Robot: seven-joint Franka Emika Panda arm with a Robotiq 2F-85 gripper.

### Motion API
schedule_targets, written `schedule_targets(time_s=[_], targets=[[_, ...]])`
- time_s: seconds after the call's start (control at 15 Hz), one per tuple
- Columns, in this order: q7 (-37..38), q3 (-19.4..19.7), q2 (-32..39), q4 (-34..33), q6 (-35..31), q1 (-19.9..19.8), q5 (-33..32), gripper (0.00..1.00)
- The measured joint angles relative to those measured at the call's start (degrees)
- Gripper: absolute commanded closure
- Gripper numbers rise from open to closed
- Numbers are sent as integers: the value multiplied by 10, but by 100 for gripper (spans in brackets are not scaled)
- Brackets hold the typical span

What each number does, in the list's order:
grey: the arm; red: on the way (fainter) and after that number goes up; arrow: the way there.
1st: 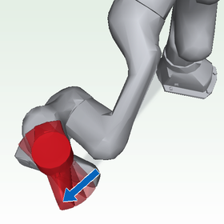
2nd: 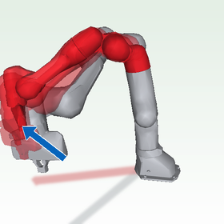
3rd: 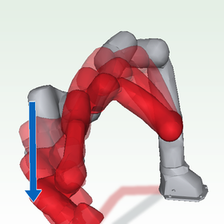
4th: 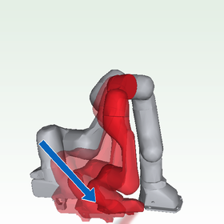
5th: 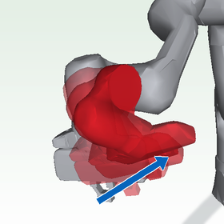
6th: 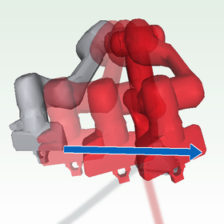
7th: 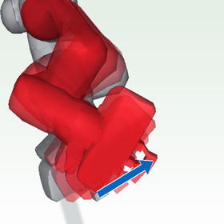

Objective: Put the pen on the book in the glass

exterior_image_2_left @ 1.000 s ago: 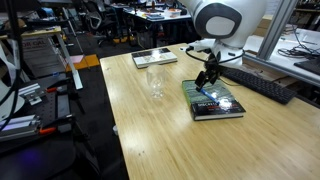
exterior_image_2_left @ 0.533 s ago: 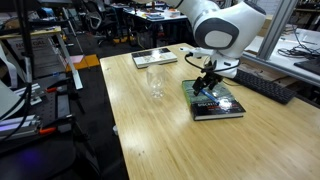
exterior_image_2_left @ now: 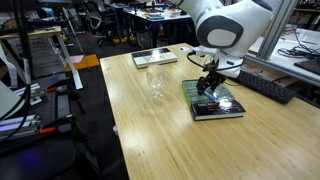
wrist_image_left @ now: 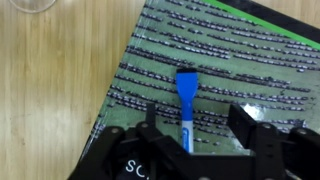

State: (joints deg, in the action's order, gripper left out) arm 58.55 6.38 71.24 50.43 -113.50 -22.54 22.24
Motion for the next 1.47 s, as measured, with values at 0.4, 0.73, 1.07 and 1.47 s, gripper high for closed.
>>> schedule_targets(time_s=[0.4, 0.73, 1.07, 1.47], targets=[[1, -1, 0, -2, -1, -4, 5, 98], [3, -2, 0, -2, 0, -3, 6, 97], [-18, -5, -27, -4, 39, 0, 3, 97], [-130, -18, -125, 21, 124, -16, 18, 89]])
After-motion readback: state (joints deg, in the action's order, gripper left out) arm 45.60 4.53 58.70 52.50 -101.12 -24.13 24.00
